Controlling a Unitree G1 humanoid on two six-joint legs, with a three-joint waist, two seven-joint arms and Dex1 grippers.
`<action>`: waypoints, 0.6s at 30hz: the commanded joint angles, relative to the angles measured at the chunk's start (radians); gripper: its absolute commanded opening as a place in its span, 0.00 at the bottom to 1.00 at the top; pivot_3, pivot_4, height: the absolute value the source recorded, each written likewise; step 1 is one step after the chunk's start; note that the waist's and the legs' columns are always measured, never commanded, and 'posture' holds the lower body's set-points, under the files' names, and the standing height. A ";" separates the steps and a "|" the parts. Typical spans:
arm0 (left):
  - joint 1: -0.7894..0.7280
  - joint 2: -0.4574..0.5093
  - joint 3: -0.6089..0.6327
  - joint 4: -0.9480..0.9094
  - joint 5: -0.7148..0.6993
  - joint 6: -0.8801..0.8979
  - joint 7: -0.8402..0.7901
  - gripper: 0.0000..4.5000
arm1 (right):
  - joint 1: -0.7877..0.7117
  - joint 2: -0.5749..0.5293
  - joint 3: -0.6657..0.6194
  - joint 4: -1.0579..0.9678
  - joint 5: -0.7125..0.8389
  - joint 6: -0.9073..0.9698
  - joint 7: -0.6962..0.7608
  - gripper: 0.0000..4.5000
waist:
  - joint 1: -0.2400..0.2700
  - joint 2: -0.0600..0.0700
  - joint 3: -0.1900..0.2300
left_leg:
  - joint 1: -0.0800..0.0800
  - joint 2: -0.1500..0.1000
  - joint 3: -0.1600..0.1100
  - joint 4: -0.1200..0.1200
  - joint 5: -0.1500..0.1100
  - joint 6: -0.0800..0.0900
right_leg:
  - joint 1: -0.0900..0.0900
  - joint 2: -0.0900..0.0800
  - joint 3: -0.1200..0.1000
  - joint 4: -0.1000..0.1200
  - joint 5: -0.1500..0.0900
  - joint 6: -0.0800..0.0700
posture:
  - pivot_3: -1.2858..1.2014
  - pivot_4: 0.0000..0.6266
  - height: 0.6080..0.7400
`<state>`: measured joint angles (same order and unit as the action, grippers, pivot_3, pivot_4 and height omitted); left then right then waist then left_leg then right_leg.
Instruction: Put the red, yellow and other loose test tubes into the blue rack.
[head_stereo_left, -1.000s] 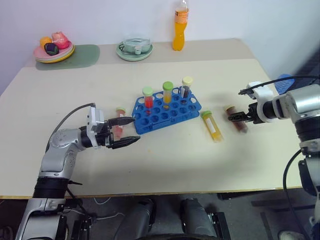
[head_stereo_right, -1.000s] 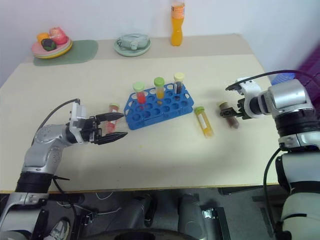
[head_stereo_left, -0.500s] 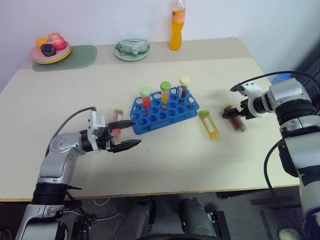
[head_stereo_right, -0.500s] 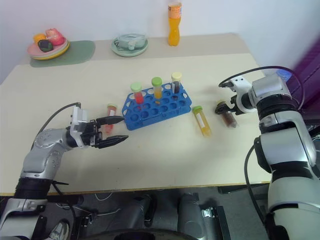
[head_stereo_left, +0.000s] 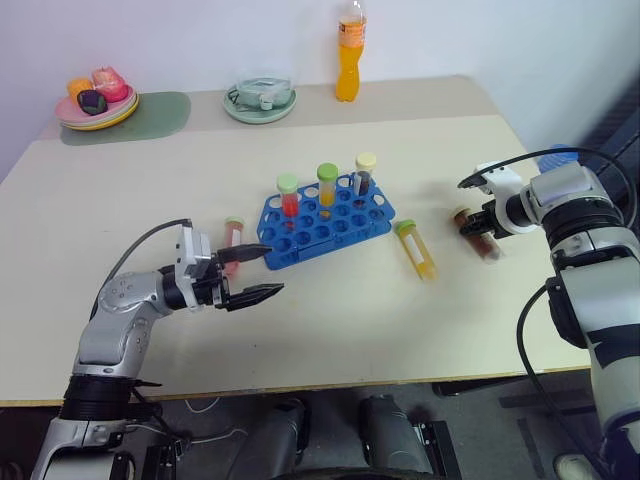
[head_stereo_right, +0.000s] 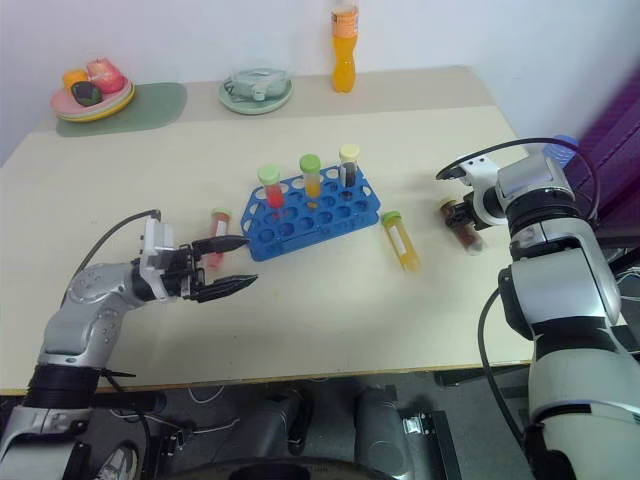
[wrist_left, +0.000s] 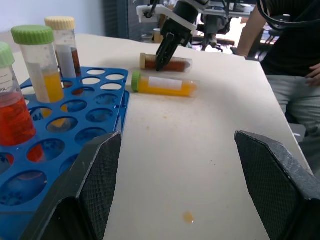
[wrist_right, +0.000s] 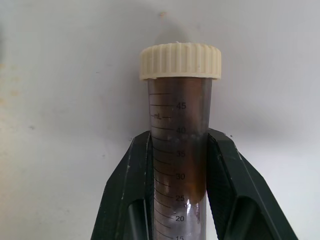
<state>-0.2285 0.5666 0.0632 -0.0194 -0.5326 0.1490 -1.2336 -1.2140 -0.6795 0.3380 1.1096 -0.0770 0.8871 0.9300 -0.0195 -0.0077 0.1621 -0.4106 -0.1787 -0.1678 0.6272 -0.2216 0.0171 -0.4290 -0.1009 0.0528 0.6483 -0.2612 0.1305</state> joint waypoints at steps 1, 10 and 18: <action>-0.010 0.008 0.018 -0.035 -0.018 0.004 0.008 0.82 | 0.038 -0.027 -0.011 -0.123 0.009 -0.023 0.108 0.20 | 0.001 0.000 0.000 | 0.000 0.000 0.000 0.000 0.000 0.000 | 0.000 0.000 0.000 0.000 0.000 0.000 | 0.52 0.24 1.00; -0.012 -0.006 0.007 -0.036 -0.018 0.007 0.019 0.82 | 0.332 -0.182 -0.103 -0.797 0.090 0.129 0.162 0.20 | 0.008 0.001 0.001 | 0.000 0.000 0.000 0.000 -0.001 0.001 | 0.000 0.000 0.000 0.000 0.000 0.000 | 0.52 0.24 1.00; -0.027 -0.008 0.007 -0.023 -0.022 0.029 0.020 0.82 | 0.576 -0.012 -0.416 -1.326 0.303 0.163 0.021 0.20 | 0.005 0.001 0.000 | 0.000 0.001 0.000 0.001 -0.002 0.002 | 0.000 0.000 0.000 0.000 0.000 0.000 | 0.52 0.24 1.00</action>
<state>-0.2437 0.5561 0.0556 -0.0275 -0.5361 0.1745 -1.2161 -0.6409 -0.7313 -0.0040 -0.1178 0.1592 1.0930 0.9823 -0.0142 -0.0070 0.1626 -0.4108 -0.1778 -0.1679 0.6277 -0.2232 0.0189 -0.4287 -0.1011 0.0529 0.6484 -0.2612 0.1306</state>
